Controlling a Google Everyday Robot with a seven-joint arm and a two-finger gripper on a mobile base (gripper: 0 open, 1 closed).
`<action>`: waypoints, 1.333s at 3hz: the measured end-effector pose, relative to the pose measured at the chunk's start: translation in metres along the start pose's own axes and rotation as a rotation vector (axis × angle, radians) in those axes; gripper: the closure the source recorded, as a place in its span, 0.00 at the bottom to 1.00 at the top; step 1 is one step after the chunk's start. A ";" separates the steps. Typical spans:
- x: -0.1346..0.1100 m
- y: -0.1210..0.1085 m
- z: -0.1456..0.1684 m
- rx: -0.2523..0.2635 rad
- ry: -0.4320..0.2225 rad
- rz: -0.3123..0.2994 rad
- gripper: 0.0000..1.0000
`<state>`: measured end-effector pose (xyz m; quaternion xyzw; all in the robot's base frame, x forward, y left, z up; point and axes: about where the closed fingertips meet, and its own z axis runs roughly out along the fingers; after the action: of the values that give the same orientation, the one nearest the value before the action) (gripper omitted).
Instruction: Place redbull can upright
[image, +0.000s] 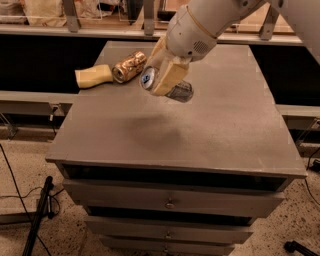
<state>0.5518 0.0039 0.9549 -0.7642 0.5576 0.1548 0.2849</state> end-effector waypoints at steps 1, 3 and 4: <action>-0.004 0.009 -0.012 0.069 -0.122 0.039 1.00; 0.003 0.018 -0.020 0.084 -0.133 0.168 1.00; -0.006 0.018 -0.023 0.077 -0.162 0.141 1.00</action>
Offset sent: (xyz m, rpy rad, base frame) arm -0.0246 -0.0316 -0.0002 0.1441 0.1795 -0.2657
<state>0.5310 -0.0096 0.9719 -0.6966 0.5905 0.2142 0.3468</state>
